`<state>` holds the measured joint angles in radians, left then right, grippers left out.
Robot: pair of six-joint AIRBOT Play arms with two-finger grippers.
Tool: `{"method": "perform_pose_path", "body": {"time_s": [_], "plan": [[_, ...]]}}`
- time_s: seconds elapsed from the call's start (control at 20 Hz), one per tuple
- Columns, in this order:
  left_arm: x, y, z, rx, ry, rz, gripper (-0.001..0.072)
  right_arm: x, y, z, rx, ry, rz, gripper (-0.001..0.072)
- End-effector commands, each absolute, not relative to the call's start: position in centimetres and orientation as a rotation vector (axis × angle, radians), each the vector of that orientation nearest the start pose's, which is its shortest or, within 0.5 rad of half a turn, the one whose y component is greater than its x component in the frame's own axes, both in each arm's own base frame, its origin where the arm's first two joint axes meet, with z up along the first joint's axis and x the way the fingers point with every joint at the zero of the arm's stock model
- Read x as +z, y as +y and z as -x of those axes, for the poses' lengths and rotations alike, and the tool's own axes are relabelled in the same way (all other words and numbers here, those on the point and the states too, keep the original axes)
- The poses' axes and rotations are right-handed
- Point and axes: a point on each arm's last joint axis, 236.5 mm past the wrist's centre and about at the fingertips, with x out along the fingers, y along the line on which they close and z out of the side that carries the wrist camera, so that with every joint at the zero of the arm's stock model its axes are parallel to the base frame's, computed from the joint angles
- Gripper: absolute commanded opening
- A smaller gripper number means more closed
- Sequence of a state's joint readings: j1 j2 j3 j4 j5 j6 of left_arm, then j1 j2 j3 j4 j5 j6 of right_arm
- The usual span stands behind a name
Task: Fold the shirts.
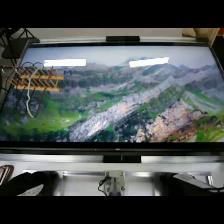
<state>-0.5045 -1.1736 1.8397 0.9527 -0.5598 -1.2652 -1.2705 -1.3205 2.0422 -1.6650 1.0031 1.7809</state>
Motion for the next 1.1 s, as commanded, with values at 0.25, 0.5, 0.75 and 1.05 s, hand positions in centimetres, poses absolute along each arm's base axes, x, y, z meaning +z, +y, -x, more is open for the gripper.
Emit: {"method": "perform_pose_path", "body": {"time_s": [0.25,0.5,0.75,1.05], "plan": [[49.6,-27.7,-35.3,-0.834,-0.108,0.243,0.0540,39.0,-43.6,-5.6,-1.585,0.226,-0.348,0.0045],[49.5,-27.8,-35.3,-0.835,-0.107,0.243,0.0539,39.4,-44.6,-6.4,-1.507,0.168,-0.366,0.0566],[49.4,-27.8,-35.4,-0.834,-0.103,0.242,0.0540,37.9,-41.7,-5.9,-1.501,0.263,-0.446,0.0567],[46.5,-29.1,-35.2,-0.876,0.006,0.190,0.0539,31.1,-32.7,-4.8,-1.423,0.667,-0.702,0.0669]]}}
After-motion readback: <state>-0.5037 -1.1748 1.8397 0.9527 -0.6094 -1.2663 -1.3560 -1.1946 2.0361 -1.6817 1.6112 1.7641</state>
